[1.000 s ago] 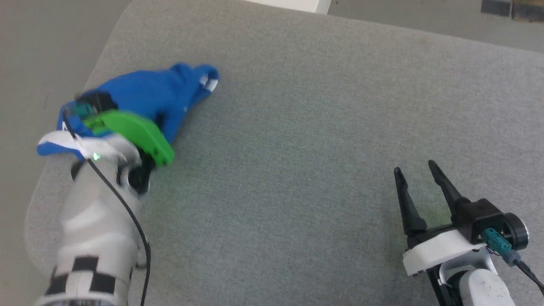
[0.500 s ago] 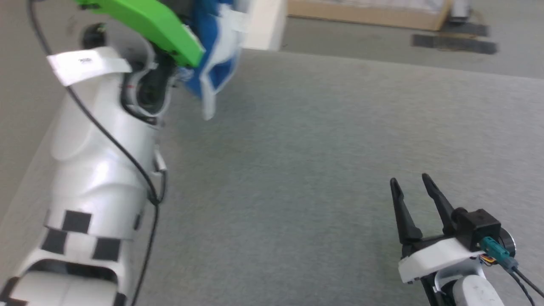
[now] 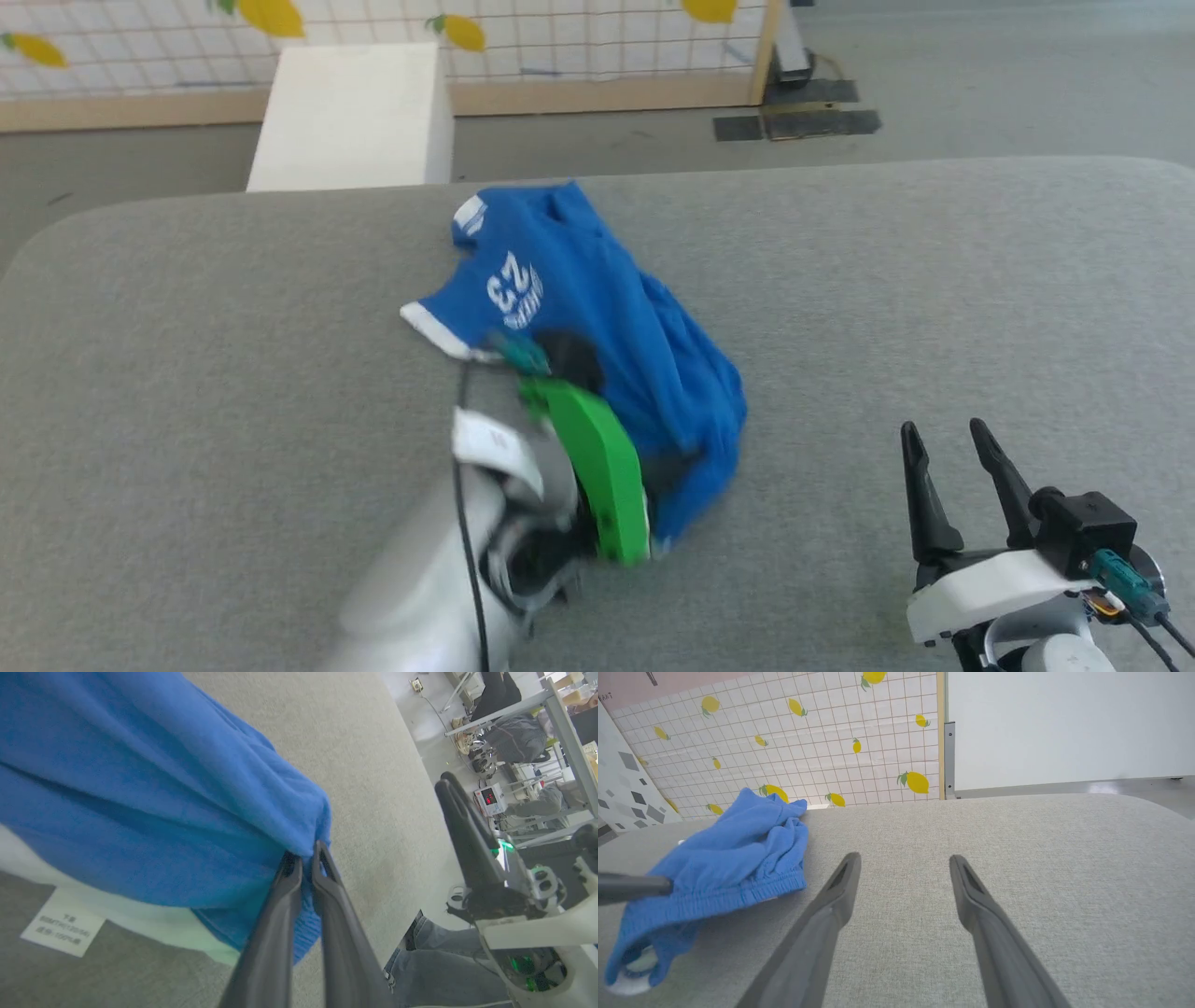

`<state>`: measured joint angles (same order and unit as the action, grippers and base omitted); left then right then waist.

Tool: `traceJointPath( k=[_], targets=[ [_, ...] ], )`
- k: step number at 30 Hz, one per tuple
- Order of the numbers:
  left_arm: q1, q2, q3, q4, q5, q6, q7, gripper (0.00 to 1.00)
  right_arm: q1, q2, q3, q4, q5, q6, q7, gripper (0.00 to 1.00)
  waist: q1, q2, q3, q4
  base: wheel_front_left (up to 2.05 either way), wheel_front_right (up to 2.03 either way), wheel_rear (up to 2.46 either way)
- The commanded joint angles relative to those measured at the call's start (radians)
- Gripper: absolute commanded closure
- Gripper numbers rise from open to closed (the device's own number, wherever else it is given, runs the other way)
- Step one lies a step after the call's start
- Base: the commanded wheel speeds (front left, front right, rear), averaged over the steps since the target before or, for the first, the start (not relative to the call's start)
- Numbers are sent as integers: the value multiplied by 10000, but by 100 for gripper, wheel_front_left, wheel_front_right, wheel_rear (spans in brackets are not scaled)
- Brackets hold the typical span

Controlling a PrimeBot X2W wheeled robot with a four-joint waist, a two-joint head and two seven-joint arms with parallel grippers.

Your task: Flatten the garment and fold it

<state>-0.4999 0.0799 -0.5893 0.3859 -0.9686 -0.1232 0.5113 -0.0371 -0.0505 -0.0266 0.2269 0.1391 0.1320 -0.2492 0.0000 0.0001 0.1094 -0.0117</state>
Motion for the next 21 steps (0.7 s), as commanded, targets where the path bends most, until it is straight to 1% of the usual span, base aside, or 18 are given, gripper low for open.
traceJointPath(
  k=[1,5,6,9,13,17,19,21],
  targets=[
    [403,-31,-194,-38,-75,10,192,100,72,3,33,29,72,-13,-88,0,0,-1,-217,-373,0,0,0],
    [1259,-120,-836,-86,-241,282,748,100,94,3,64,100,151,-13,-104,0,0,-1,-238,-390,0,0,0],
    [1401,-138,-956,-194,-268,432,874,0,89,3,100,157,207,-13,-110,0,0,-1,-279,-357,0,0,0],
    [1326,-155,-621,-611,-454,567,623,0,117,3,118,218,263,-13,-116,0,0,-1,-351,-238,0,0,0],
    [1057,-139,381,-1374,-863,752,-82,0,168,3,98,302,292,-13,-121,0,0,-1,-486,-37,0,0,0],
    [923,149,1681,-1942,-811,975,-1530,0,203,3,111,373,364,-13,-123,0,0,-1,-635,122,0,0,0],
    [1046,437,2332,-2057,-541,975,-2566,0,235,3,134,407,388,-13,-124,0,0,-1,-731,191,0,0,0],
    [1305,796,2751,-2037,-103,959,-3483,0,268,3,172,445,322,-13,-124,0,0,-1,-794,247,0,0,0]
  ],
)
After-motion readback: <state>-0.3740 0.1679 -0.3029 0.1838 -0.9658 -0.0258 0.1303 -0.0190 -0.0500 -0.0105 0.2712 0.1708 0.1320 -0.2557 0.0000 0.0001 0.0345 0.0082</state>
